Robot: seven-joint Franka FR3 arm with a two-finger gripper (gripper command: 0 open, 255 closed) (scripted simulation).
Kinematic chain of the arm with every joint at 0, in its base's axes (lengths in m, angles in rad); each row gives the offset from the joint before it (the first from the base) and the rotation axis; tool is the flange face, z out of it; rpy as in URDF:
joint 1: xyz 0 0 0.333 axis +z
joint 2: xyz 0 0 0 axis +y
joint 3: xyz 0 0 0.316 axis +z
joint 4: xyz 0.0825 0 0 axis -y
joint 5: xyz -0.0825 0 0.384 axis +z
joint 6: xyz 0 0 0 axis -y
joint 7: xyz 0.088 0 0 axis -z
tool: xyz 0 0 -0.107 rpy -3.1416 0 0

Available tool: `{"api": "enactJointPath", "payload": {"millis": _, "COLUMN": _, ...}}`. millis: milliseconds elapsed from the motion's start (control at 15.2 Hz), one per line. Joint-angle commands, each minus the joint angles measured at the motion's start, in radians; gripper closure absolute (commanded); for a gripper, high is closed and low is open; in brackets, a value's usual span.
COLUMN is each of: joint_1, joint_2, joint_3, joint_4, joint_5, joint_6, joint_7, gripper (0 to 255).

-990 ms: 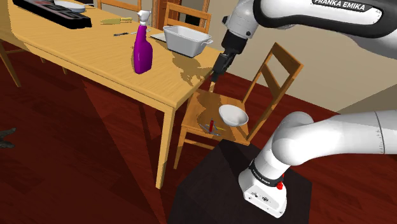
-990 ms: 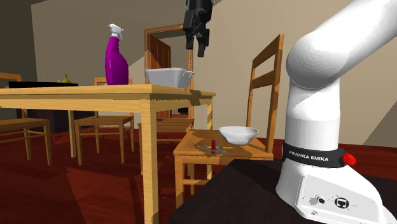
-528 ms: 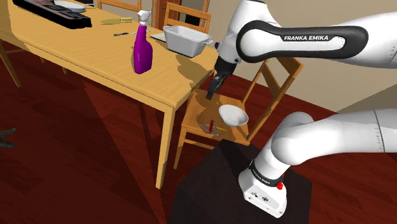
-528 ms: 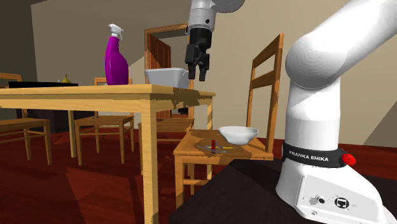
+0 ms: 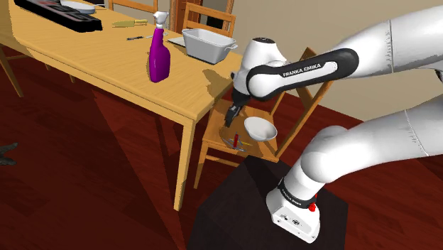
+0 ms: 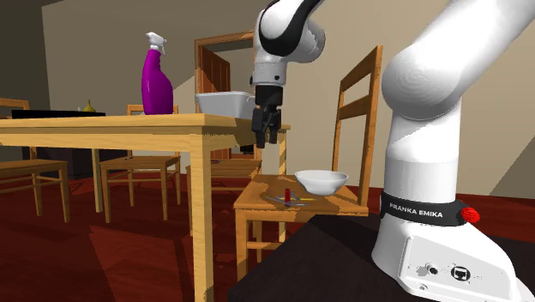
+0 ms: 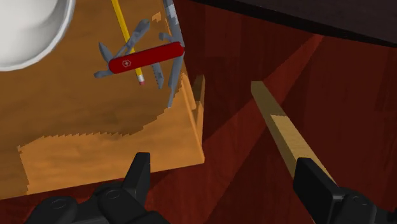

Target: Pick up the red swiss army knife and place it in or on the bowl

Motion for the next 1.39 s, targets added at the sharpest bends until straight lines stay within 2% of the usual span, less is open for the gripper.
{"api": "enactJointPath", "payload": {"millis": 0, "joint_1": -0.022, "joint_2": 0.059, "joint_3": 0.002, "joint_4": -0.031, "joint_5": -0.028, "joint_6": 0.093, "joint_7": 0.0, "gripper": 0}}
{"api": "enactJointPath", "payload": {"millis": 330, "joint_1": -0.108, "joint_2": 0.265, "joint_3": 0.023, "joint_4": -0.059, "joint_5": -0.134, "joint_6": 0.323, "joint_7": 0.036, "gripper": 0}}
{"api": "enactJointPath", "payload": {"millis": 462, "joint_1": -0.162, "joint_2": 0.36, "joint_3": 0.042, "joint_4": -0.055, "joint_5": -0.21, "joint_6": 0.413, "joint_7": 0.076, "gripper": 0}}
{"api": "enactJointPath", "payload": {"millis": 594, "joint_1": -0.234, "joint_2": 0.461, "joint_3": 0.067, "joint_4": -0.04, "joint_5": -0.328, "joint_6": 0.496, "joint_7": 0.148, "gripper": 0}}
{"api": "enactJointPath", "payload": {"millis": 660, "joint_1": -0.237, "joint_2": 0.467, "joint_3": 0.067, "joint_4": -0.039, "joint_5": -0.338, "joint_6": 0.5, "joint_7": 0.155, "gripper": 0}}
{"api": "enactJointPath", "payload": {"millis": 858, "joint_1": -0.273, "joint_2": 0.531, "joint_3": 0.076, "joint_4": -0.027, "joint_5": -0.426, "joint_6": 0.549, "joint_7": 0.218, "gripper": 0}}
{"api": "enactJointPath", "payload": {"millis": 1056, "joint_1": -0.303, "joint_2": 0.599, "joint_3": 0.074, "joint_4": -0.008, "joint_5": -0.543, "joint_6": 0.592, "joint_7": 0.305, "gripper": 0}}
{"api": "enactJointPath", "payload": {"millis": 1122, "joint_1": -0.314, "joint_2": 0.635, "joint_3": 0.067, "joint_4": 0.006, "joint_5": -0.615, "joint_6": 0.61, "joint_7": 0.36, "gripper": 0}}
{"api": "enactJointPath", "payload": {"millis": 1320, "joint_1": -0.31, "joint_2": 0.635, "joint_3": 0.062, "joint_4": 0.005, "joint_5": -0.614, "joint_6": 0.611, "joint_7": 0.359, "gripper": 0}}
